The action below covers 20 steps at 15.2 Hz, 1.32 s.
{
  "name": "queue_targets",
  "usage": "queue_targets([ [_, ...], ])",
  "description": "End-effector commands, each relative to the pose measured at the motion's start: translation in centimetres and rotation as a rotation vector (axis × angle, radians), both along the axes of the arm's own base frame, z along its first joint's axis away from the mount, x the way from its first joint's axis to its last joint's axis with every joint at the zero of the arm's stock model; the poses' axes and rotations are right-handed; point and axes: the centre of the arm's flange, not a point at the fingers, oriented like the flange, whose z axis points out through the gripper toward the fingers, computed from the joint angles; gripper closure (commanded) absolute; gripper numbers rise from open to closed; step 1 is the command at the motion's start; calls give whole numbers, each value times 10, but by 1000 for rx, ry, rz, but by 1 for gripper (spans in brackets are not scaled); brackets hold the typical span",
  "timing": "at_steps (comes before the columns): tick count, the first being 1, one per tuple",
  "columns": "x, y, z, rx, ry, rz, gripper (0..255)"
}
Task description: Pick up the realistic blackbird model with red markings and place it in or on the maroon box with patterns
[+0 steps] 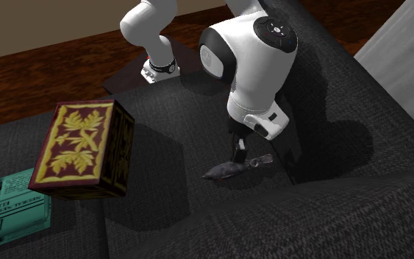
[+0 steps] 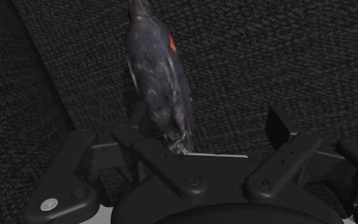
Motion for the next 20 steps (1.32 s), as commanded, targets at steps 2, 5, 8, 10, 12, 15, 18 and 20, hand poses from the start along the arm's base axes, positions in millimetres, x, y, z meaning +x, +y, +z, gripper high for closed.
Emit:
queue_targets([
  [2, 32, -10, -23, -16, 9, 77, 0],
  [5, 44, -13, -37, -22, 13, 107, 0],
  [8, 45, -16, -52, -22, 13, 107, 0],
  [10, 45, -18, -63, -22, 13, 107, 0],
  [12, 46, -20, -71, -22, 13, 107, 0],
  [15, 46, -20, -71, -22, 13, 107, 0],
  [18, 46, -20, -71, -22, 13, 107, 0],
  [20, 46, -20, -71, -22, 13, 107, 255],
])
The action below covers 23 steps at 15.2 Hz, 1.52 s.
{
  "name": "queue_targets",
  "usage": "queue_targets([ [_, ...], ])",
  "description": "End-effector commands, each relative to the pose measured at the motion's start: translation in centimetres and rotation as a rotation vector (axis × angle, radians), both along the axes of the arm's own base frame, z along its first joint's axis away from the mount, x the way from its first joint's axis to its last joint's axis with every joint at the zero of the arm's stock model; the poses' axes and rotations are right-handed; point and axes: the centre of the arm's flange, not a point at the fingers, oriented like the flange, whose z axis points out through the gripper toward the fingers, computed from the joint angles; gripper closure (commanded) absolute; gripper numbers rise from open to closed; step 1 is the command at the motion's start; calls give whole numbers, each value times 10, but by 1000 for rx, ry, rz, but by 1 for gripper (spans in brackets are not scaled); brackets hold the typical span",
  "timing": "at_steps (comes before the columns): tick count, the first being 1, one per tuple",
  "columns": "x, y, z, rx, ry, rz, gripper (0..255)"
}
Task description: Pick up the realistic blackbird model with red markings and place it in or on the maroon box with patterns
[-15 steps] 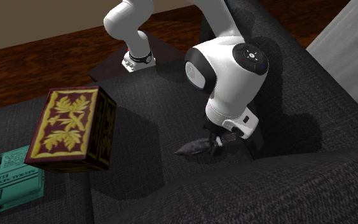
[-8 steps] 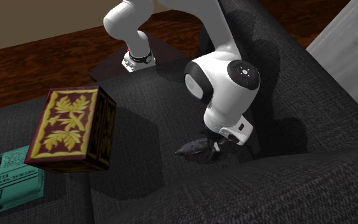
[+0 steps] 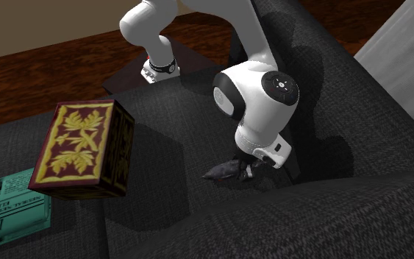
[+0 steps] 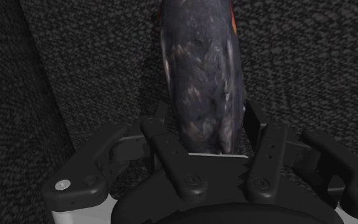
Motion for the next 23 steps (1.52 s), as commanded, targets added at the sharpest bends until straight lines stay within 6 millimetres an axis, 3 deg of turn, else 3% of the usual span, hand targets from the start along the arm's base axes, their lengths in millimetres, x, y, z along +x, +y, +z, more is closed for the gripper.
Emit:
queue_targets([
  [1, 0, 0, 0, 0, 0, 0, 255],
  [9, 0, 0, 0, 0, 0, 0, 255],
  [23, 0, 0, 74, 0, 0, 0, 255],
])
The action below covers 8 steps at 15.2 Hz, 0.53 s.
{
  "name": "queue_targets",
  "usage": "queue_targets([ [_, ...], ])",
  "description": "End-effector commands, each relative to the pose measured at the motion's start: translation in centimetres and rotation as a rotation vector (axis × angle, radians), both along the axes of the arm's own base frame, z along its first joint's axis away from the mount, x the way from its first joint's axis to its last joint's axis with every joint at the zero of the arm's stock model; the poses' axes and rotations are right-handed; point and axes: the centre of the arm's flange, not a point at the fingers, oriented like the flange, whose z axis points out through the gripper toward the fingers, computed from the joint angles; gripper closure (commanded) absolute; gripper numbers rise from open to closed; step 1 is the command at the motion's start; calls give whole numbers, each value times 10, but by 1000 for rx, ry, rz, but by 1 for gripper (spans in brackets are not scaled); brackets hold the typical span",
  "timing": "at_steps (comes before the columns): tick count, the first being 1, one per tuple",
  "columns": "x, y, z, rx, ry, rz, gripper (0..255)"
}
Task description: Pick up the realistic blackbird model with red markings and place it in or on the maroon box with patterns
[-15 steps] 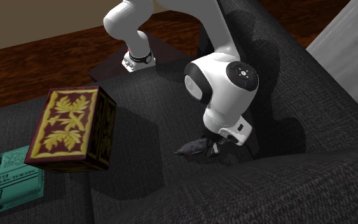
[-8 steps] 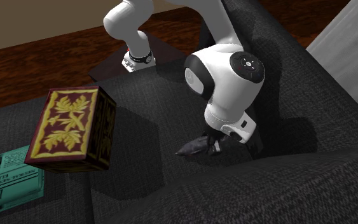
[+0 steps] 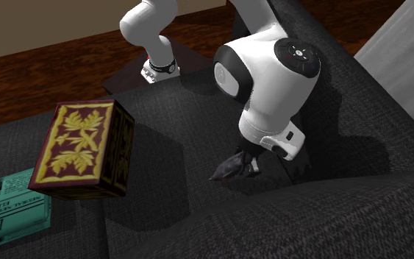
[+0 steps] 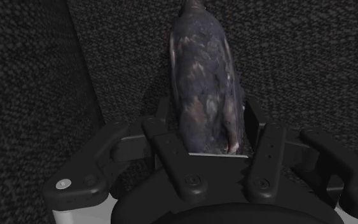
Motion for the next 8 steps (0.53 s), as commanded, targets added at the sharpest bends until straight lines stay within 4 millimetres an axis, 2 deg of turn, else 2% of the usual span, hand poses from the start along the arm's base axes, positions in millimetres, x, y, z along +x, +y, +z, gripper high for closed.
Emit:
queue_targets([
  [1, 0, 1, 12, 0, 0, 0, 255],
  [8, 0, 1, 49, 0, 0, 0, 255],
])
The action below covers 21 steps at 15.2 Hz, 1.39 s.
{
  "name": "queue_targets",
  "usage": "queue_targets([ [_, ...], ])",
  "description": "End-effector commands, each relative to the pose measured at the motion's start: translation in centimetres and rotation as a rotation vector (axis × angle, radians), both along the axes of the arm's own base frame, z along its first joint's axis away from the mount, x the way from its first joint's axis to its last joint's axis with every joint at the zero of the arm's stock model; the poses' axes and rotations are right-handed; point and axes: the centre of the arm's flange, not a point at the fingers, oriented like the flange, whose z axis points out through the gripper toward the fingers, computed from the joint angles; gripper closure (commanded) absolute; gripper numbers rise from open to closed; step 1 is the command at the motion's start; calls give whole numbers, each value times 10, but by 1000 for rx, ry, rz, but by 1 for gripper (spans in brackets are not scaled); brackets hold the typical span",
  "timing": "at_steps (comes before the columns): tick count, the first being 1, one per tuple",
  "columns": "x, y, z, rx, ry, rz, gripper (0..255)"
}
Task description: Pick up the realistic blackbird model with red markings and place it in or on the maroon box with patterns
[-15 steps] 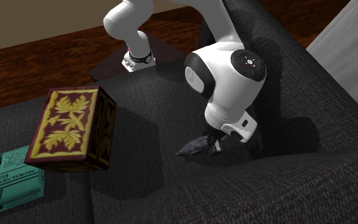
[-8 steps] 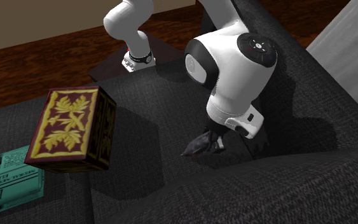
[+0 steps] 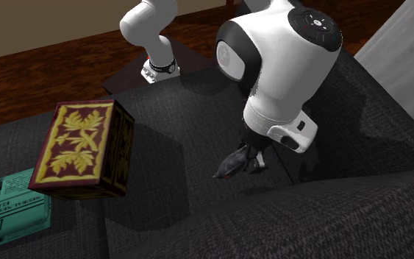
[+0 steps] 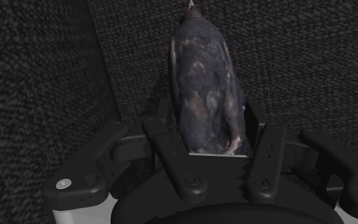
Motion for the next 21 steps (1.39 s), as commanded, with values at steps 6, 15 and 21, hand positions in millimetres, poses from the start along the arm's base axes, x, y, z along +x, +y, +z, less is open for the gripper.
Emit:
queue_targets([
  [6, -1, 0, 38, 0, 0, 0, 255],
  [15, -1, 0, 85, 0, 0, 0, 255],
  [21, -1, 0, 117, 0, 0, 0, 255],
])
